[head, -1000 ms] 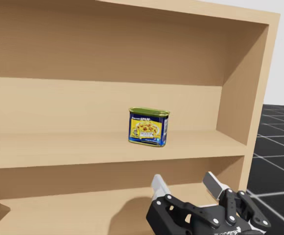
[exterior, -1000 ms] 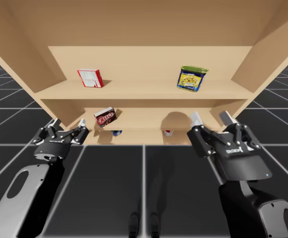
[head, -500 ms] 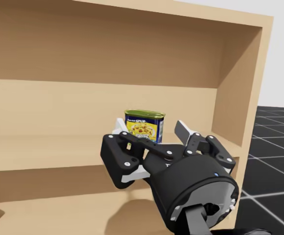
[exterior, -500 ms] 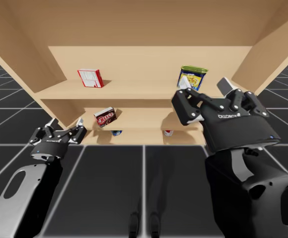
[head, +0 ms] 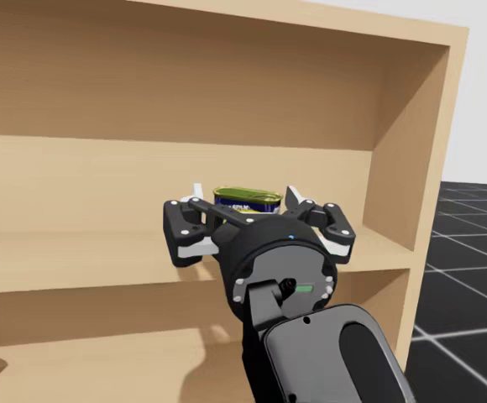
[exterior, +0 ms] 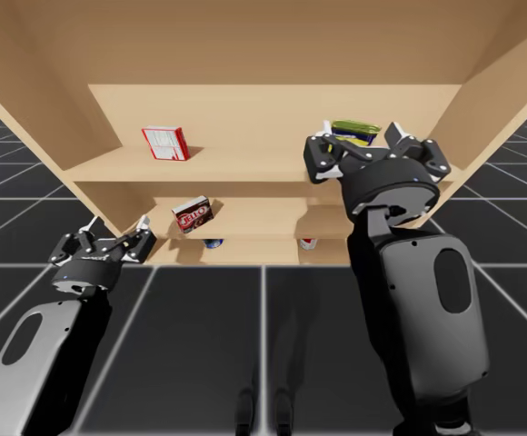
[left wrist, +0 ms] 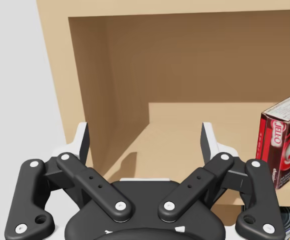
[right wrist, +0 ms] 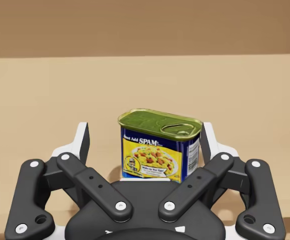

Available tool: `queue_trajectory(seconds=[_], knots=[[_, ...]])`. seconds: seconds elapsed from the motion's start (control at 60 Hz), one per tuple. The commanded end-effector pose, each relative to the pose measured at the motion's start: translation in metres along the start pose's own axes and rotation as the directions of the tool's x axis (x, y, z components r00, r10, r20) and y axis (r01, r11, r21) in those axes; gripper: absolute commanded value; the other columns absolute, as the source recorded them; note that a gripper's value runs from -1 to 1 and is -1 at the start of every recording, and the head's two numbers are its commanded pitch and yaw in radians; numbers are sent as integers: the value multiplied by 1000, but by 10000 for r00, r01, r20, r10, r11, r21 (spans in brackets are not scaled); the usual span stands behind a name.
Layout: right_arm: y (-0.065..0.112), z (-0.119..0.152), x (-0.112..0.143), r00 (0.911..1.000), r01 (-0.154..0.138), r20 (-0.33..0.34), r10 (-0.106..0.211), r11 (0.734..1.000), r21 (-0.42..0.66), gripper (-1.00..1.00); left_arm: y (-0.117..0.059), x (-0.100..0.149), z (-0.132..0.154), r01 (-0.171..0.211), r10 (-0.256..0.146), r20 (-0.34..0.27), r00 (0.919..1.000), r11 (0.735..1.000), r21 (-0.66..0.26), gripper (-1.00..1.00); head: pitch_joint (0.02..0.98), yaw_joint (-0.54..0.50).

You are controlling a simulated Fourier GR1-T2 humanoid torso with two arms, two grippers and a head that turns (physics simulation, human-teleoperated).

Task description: Retrieve the spam can from the shelves.

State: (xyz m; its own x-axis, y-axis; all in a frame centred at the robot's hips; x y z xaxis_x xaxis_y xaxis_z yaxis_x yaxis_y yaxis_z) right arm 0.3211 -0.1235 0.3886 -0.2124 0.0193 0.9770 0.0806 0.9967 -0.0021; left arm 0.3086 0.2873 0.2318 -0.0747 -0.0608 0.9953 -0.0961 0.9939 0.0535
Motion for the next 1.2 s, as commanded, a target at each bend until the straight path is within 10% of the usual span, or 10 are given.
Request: queue_trajectory(seconds=[0.017,0.467,0.567,0.6,0.85,1.2], knots=[[-2,-16,-17,9833,-363,-1798,267,9981,-503,-1000,1,0,0,-16,16,-34,10000,10000,-12,-1000,245,-285],[-1,-58,-37,9632,-400,-2675,244,9978,-528,-1000,3,1,1,-81,81,-10,10000,10000,4,-1000,252,-278],[-6,-61,-45,9591,-551,-2807,366,9968,-583,763,3,1,1,-75,75,-15,10000,10000,-14,-1000,256,-277],[-8,-62,-48,9590,-557,-2811,372,9967,-582,983,3,1,1,-72,72,-11,10000,10000,-24,-1000,257,-276],[-19,-45,-30,9753,-580,-2159,472,9974,-436,1000,2,2,1,-85,85,67,9999,10000,13,-1000,263,-277],[-36,46,10,9988,-19,-491,47,9984,573,1000,2,3,2,-66,65,105,9999,10000,22,-1000,270,-273]])
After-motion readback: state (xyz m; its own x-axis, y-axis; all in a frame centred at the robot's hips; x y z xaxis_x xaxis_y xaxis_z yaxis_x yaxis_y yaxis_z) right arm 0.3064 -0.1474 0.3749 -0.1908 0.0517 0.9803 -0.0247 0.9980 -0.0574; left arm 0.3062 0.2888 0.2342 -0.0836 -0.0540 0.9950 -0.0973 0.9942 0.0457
